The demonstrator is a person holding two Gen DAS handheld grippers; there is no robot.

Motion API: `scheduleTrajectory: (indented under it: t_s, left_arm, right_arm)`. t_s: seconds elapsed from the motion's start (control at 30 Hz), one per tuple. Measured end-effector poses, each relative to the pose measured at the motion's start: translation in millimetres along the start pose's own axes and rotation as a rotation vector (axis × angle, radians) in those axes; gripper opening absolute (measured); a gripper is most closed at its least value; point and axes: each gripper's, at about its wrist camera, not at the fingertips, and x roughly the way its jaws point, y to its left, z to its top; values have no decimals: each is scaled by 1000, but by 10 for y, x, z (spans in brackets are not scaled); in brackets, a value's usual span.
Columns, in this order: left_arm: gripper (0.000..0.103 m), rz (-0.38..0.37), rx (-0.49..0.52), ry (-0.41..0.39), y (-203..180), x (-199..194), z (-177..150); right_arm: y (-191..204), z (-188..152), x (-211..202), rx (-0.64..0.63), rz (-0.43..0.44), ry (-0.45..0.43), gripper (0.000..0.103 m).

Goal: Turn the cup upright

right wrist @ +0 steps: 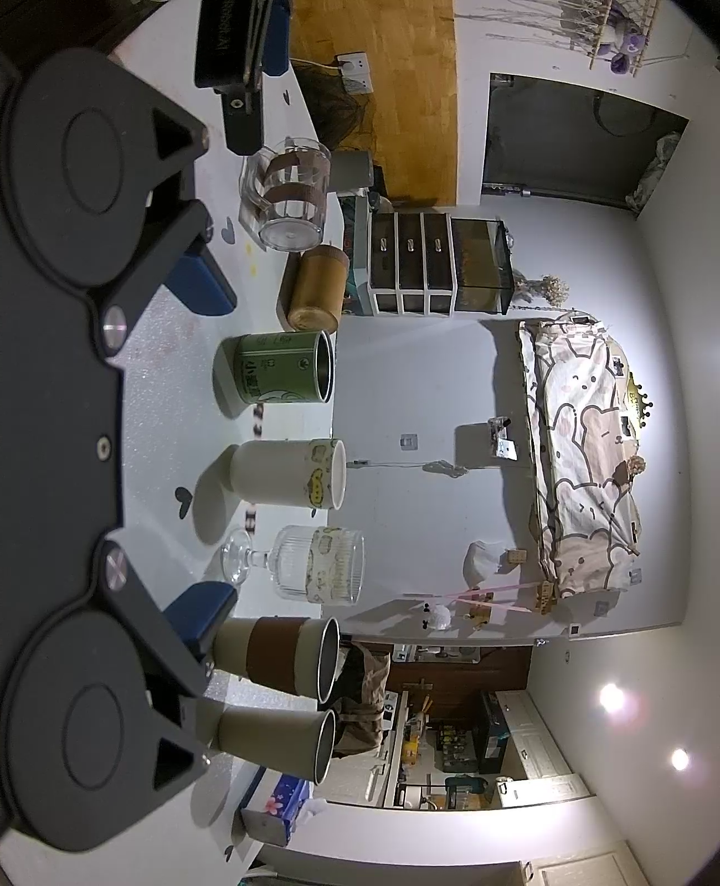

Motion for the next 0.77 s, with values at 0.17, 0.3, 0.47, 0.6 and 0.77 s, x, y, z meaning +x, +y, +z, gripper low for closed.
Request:
scheduleTrajectory:
  t_s: [0.17,0.3,0.47,0.6,0.77]
  left_arm:
    - [103,0,0,1,0,1,2]
    - [103,0,0,0,-1,-1,2]
    - [103,0,-1,1,5,3,5]
    - [103,0,-1,3,0,5,4]
    - [103,-2,0,5,-17,8,5]
  right_arm:
    - [1,0,0,0,0,0,103]
    - [0,1,0,0,0,0,103]
    - [4,-1,0,-1,1,1,103]
    - [3,-1,0,0,0,0,103]
    - [1,1,0,0,0,-1,103]
